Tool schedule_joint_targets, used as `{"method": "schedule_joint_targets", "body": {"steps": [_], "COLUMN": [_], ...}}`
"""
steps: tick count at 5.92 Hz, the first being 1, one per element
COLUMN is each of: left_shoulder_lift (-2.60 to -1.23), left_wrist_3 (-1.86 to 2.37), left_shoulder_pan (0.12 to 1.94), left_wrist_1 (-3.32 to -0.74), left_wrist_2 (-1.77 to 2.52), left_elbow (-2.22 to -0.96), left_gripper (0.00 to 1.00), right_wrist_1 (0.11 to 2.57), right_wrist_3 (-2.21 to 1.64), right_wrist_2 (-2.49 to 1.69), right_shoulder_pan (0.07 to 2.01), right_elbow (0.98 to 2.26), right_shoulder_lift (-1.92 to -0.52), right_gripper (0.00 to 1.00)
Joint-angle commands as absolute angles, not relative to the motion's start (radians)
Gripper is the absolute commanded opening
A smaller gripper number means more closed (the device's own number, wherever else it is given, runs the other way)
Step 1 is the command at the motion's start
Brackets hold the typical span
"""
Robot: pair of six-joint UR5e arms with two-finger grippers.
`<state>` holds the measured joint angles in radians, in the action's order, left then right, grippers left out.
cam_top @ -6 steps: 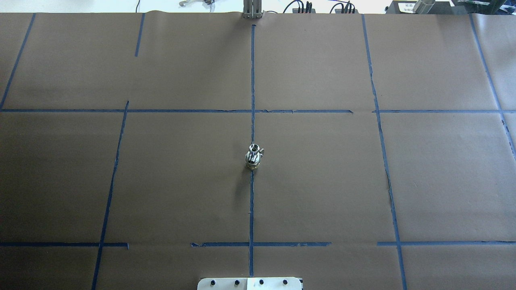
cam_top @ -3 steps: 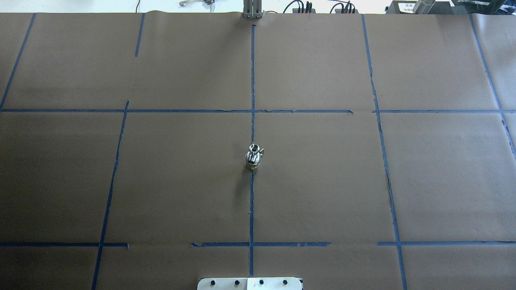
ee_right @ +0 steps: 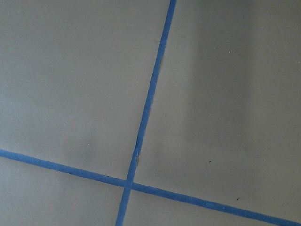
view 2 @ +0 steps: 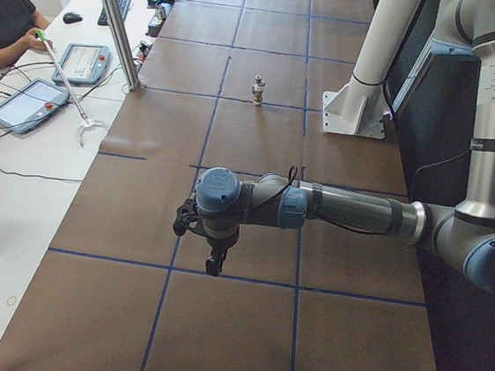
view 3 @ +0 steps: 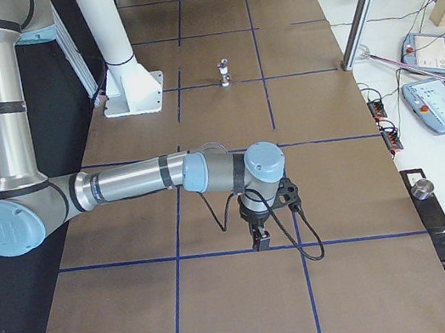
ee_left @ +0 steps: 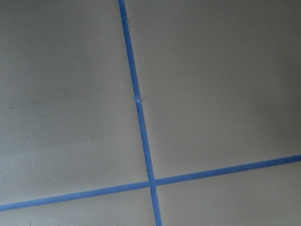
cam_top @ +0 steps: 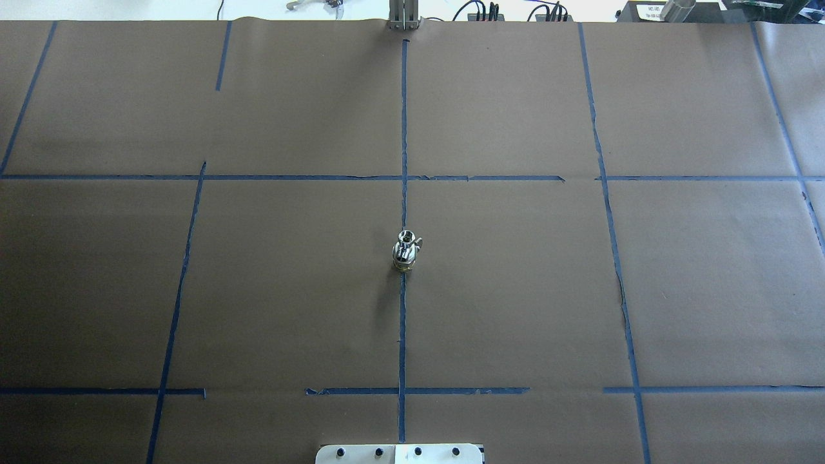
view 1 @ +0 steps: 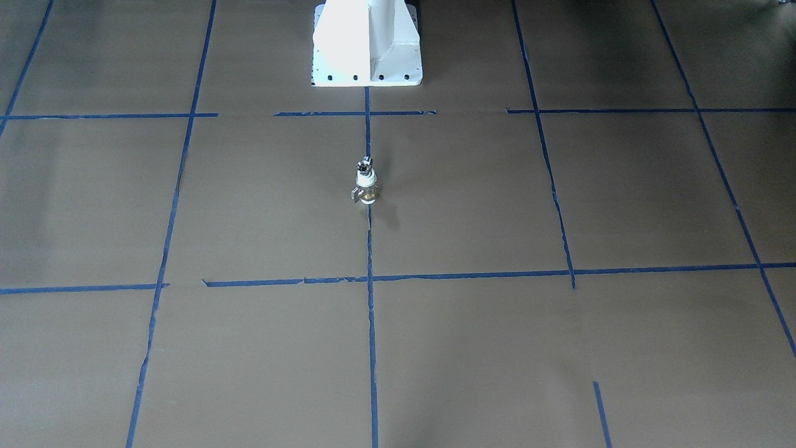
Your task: Assemble PPR valve and pipe with both arms
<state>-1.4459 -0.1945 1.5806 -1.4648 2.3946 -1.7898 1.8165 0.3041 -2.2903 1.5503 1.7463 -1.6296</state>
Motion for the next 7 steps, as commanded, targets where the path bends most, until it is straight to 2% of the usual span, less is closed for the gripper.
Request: {"method": "schedule_joint_targets", "body": {"steps": [1,3,7], "left_shoulder_lift": [-1.457,-1.448,-1.431], "left_wrist_3": [-0.172,-0.124,-0.114], "left_shoulder_pan": [1.574,1.557,1.555], "left_wrist_1": [-1.462,-1.459,-1.46], "left_wrist_2": [2.39,2.358,2.358], "left_elbow": [-1.812,-1.813,-1.781], "left_gripper": [1.0,1.0,1.0], "right_wrist_1": [1.81,1.81,1.809], "right_wrist_3": [0.308,0.299,0.316], "right_wrist_2": [-2.301,-2.299,-2.298], "right_shoulder_pan": [1.549,1.548,1.548], "right_elbow": [1.723,1.694,1.686], "right_shoulder_lift": [-1.631,-1.577,-1.588], "right_gripper": [1.0,1.0,1.0]}}
